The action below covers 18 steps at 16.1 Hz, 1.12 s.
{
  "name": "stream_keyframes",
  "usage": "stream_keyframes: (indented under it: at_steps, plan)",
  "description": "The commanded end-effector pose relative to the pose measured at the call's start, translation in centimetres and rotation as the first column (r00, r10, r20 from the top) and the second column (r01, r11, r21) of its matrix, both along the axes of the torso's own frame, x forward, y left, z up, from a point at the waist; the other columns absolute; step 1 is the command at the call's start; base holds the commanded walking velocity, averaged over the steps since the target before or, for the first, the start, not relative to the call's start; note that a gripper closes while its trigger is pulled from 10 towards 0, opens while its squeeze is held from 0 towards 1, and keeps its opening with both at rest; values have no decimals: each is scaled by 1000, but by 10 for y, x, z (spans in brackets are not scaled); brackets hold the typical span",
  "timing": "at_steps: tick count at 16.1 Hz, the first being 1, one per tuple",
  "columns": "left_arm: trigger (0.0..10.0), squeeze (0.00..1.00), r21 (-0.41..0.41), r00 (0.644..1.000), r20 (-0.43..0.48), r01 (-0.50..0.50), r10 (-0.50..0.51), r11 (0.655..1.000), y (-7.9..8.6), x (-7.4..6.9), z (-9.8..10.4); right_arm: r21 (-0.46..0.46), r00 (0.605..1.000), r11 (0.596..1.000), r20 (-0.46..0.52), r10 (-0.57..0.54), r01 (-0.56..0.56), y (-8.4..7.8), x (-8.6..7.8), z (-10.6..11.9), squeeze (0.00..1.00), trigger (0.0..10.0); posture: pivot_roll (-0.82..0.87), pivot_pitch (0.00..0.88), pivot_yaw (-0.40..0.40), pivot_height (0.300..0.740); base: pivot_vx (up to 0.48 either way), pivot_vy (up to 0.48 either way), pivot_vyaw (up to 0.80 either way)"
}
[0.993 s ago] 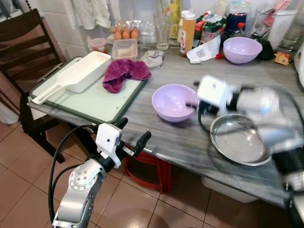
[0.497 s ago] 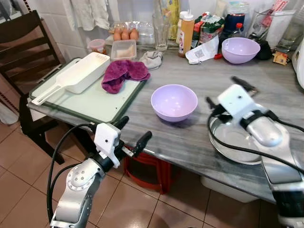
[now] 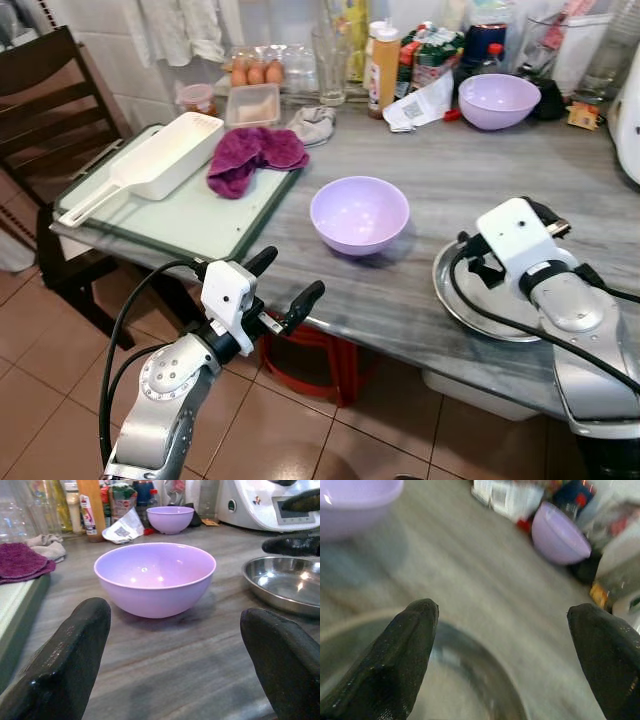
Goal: Setting the table
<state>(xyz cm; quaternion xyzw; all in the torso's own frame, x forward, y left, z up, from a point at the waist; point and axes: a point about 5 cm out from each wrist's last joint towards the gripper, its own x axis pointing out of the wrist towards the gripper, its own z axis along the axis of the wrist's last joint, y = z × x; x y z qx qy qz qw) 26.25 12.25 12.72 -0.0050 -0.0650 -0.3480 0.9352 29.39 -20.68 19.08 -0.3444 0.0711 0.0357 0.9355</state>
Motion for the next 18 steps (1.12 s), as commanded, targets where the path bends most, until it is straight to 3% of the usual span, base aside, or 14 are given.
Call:
stream_keyframes:
  at_steps: [1, 5, 11, 18]
  plan:
    - [10000, 0, 13, 1000, -9, 3, -3, 1000, 2, 0, -3, 13, 999, 1000, -35, -11, 12, -1, -5, -3, 1000, 10000, -246, 121, 92, 740, 0, 0, 0]
    - [10000, 0, -15, 998, -10, 69, -69, 997, -3, -1, 0, 87, 992, 994, -115, -49, 59, -3, -12, -11, 1000, 10000, -250, 122, 87, 740, 0, 0, 0]
    - [10000, 0, -5, 982, -55, 179, -179, 984, -8, -10, -3, 231, 970, 970, -242, -12, 70, 13, -17, -30, 1000, 10000, -243, 126, 81, 740, 0, 0, 0]
    - [10000, 0, 5, 978, -70, 198, -197, 980, -6, -14, -6, 330, 949, 938, -315, 1, 108, 20, -18, -46, 1000, 10000, -232, 132, 76, 740, 0, 0, 0]
